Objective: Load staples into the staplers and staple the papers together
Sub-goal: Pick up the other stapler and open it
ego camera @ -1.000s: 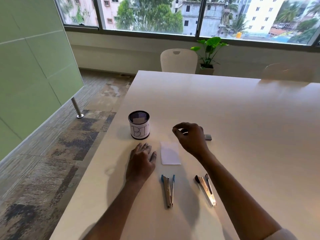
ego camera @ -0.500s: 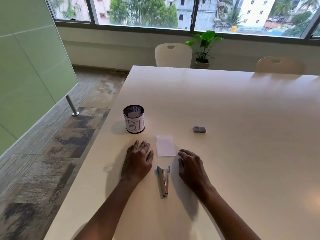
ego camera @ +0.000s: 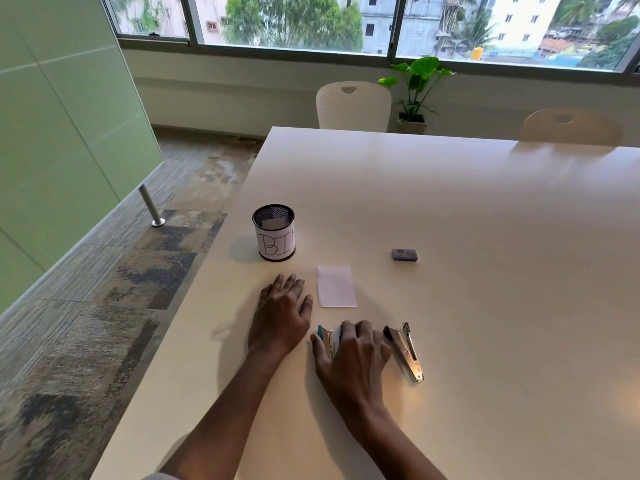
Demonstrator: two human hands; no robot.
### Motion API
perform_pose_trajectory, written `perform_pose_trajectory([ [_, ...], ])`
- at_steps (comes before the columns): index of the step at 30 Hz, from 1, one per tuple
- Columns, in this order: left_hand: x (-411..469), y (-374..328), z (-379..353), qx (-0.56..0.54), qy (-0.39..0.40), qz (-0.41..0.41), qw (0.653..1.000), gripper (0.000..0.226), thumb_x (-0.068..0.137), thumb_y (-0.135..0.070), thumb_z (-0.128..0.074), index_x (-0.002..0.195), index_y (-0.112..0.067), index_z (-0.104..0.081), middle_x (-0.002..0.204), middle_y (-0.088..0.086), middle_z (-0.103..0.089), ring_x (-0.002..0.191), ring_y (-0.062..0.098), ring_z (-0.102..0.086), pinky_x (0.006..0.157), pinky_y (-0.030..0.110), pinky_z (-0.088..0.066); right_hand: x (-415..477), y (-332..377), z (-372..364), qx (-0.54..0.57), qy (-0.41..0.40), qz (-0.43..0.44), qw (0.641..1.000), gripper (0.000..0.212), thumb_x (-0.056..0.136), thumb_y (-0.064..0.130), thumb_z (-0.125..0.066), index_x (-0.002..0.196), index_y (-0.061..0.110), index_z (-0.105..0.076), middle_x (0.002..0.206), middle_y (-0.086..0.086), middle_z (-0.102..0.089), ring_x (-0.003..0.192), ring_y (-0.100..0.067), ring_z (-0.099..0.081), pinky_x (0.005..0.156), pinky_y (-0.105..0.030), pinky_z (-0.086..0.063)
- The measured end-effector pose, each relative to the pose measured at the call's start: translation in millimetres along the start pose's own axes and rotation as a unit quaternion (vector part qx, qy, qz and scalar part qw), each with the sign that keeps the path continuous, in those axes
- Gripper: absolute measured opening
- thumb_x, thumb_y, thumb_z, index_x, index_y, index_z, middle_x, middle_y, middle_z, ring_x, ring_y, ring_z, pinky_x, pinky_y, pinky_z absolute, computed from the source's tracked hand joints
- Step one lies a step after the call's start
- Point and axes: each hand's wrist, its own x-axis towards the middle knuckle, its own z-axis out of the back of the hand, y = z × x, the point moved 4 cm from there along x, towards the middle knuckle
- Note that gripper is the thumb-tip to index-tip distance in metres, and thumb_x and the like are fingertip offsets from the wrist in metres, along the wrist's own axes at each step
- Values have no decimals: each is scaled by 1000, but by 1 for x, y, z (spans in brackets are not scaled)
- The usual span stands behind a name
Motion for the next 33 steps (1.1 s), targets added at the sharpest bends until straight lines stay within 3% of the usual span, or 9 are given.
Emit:
perform_pose_trajectory([
  [7,0,1,-1,2,6,5,1000,51,95,-40,-49,139,-15,-56,148,6,-53,143,23,-40,119,39,-29,12,-4,10,88,30,-24,995,36,89,53,-60,88,17,-65,91,-2,-59,85,-21,-57,82,-37,-44],
  [10,0,1,0,1,4,6,1000,53,94,-40,-49,140,-15,-56,148,6,-53,143,23,-41,119,38,-29,20,-9,25,251,81,-37,964,22,91,40,-68,85,19,-72,84,-1,-69,80,-19,-65,78,-42,-56],
  [12,-1,1,2,-6,0,9,1000,53,93,-40,-50,139,-14,-56,148,6,-54,142,23,-42,118,38,-29,25,-7,36,464,150,-53,872,10,93,25,-68,98,23,-76,93,0,-77,91,-14,-71,85,-34,-60],
  [14,-1,0,2,-11,-5,10,1000,52,94,-38,-52,139,-14,-57,147,6,-54,142,23,-42,118,36,-28,29,-2,48,654,201,-76,725,19,92,20,-63,106,14,-76,100,-6,-76,96,-21,-71,86,-35,-59],
  [17,-2,-1,2,-14,-5,11,1000,51,94,-37,-53,140,-15,-56,148,5,-53,143,22,-40,119,34,-26,38,8,65,776,224,-112,579,30,95,27,-57,106,3,-72,95,-13,-69,85,-27,-69,77,-42,-60],
  [21,-1,-1,3,-12,-5,11,1000,50,95,-37,-53,141,-17,-56,150,4,-51,144,21,-38,119,34,-25,44,16,83,808,265,-93,519,43,93,39,-51,113,4,-66,92,-10,-63,53,-17,-51,48,-26,-42],
  [25,-1,-3,4,-16,-10,12,1000,49,95,-37,-53,141,-17,-56,150,4,-51,144,22,-38,119,33,-26,40,20,93,830,328,-57,448,55,94,46,-47,124,1,-60,80,-7,-56,45,-10,-37,44,-24,-21],
  [29,-2,-2,5,-15,-9,10,1000,50,95,-37,-53,141,-17,-56,150,4,-52,143,22,-39,119,34,-27,32,27,96,826,379,-39,415,69,98,61,-39,125,1,-61,77,-5,-57,49,-10,-29,45,-22,-23],
  [33,-1,-3,5,-13,-10,10,1000,48,95,-36,-54,138,-17,-58,148,4,-54,142,23,-41,118,35,-29,28,33,100,842,398,-43,361,59,99,59,-42,106,6,-65,83,-5,-63,56,-11,-54,46,-19,-36],
])
